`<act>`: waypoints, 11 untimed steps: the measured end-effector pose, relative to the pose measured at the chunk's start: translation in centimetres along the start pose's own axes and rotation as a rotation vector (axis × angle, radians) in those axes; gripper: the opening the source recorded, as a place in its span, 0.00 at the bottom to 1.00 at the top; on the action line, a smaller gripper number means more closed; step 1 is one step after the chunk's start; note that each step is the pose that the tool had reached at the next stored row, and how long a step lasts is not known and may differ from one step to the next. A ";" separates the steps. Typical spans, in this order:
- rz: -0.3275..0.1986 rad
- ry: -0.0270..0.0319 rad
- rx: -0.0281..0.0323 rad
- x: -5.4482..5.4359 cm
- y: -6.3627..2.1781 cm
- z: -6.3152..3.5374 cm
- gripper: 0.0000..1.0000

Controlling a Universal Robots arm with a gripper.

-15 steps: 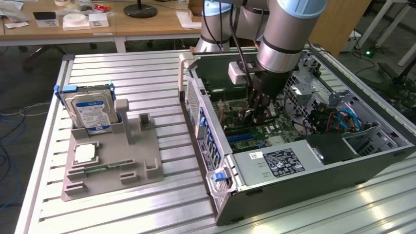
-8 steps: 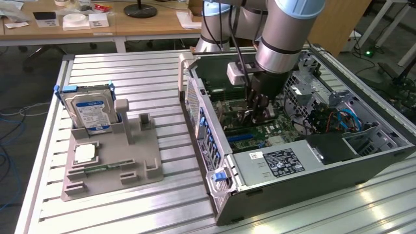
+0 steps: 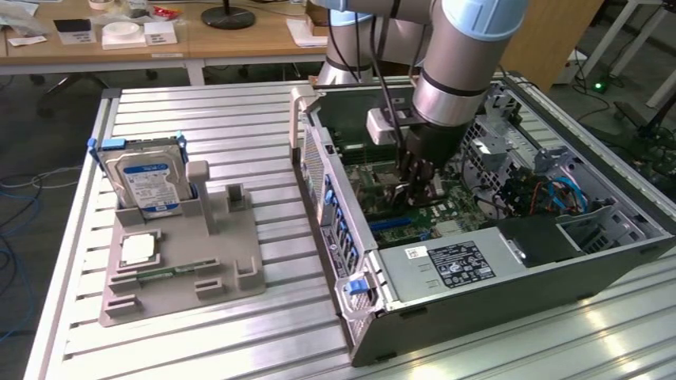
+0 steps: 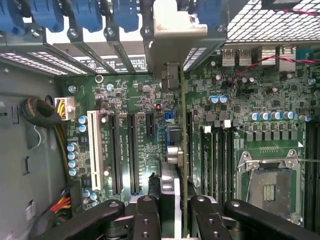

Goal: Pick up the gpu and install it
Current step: 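Insert the gpu into the slot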

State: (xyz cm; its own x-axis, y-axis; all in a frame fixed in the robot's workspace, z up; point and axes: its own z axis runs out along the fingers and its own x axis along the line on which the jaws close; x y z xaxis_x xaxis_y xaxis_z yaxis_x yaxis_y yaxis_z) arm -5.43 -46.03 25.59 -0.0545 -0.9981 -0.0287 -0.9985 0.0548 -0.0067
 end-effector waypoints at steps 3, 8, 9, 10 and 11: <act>0.000 0.0000 0.0000 0.0 0.00 0.45 0.28; 0.000 0.0001 -0.0001 0.1 0.22 0.75 0.28; 0.000 0.0000 -0.0001 0.2 0.22 0.81 0.28; 0.000 -0.0002 0.0001 0.2 0.22 0.88 0.28; 0.000 -0.0002 0.0001 0.2 0.27 0.91 0.28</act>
State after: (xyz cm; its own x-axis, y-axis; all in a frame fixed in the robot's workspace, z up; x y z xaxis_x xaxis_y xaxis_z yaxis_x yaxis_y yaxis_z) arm -5.71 -46.20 24.68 -0.0547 -0.9981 -0.0289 -0.9985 0.0549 -0.0067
